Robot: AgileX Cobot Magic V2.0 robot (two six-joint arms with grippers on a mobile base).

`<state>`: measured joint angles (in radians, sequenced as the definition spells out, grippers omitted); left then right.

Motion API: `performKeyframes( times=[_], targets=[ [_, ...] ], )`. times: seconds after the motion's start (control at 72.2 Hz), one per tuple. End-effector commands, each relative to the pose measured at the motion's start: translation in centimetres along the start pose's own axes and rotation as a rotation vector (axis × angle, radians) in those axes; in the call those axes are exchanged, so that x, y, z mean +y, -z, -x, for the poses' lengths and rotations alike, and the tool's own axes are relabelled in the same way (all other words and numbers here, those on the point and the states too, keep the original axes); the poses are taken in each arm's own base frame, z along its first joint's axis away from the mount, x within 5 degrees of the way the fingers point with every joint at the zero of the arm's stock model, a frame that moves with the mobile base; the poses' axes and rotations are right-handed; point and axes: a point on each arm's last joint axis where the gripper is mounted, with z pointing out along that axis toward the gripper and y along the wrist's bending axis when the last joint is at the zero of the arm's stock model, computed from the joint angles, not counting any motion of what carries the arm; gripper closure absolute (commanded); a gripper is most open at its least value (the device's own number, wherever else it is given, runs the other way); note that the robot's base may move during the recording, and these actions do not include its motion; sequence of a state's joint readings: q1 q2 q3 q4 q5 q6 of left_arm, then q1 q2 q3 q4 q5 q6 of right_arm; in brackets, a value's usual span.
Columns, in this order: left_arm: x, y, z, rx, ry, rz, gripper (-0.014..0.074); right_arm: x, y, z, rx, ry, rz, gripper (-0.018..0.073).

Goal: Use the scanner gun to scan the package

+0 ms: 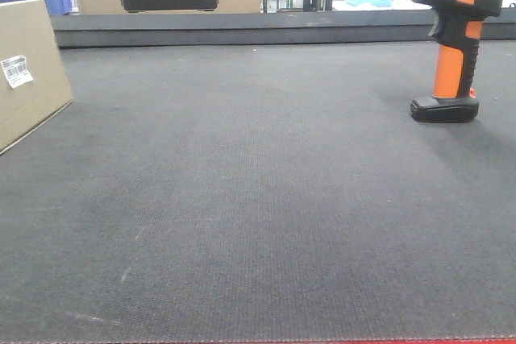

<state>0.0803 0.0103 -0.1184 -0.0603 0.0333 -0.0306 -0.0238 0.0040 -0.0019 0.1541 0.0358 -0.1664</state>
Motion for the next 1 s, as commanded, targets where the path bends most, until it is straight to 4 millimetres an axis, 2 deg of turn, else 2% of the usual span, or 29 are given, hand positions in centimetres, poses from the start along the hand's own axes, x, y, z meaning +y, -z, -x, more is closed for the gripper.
performKeyframes(
  times=[0.0, 0.166, 0.318, 0.983],
  targets=[
    [0.1, 0.0, -1.9, 0.089, 0.002, 0.000, 0.0708, -0.1, 0.0, 0.2, -0.029, 0.006, -0.009, 0.0727],
    [0.0, 0.0, -4.3, 0.147, 0.002, -0.059, 0.0708, -0.1, 0.0, 0.2, -0.029, 0.006, -0.009, 0.0727],
    [-0.3, 0.0, -4.1, 0.127, -0.018, -0.111, 0.0708, -0.1, 0.0, 0.2, -0.029, 0.006, -0.009, 0.0727],
    [-0.3, 0.0, -4.1, 0.124, -0.027, -0.110, 0.0708, -0.1, 0.0, 0.2, -0.029, 0.006, -0.009, 0.0727]
  ],
)
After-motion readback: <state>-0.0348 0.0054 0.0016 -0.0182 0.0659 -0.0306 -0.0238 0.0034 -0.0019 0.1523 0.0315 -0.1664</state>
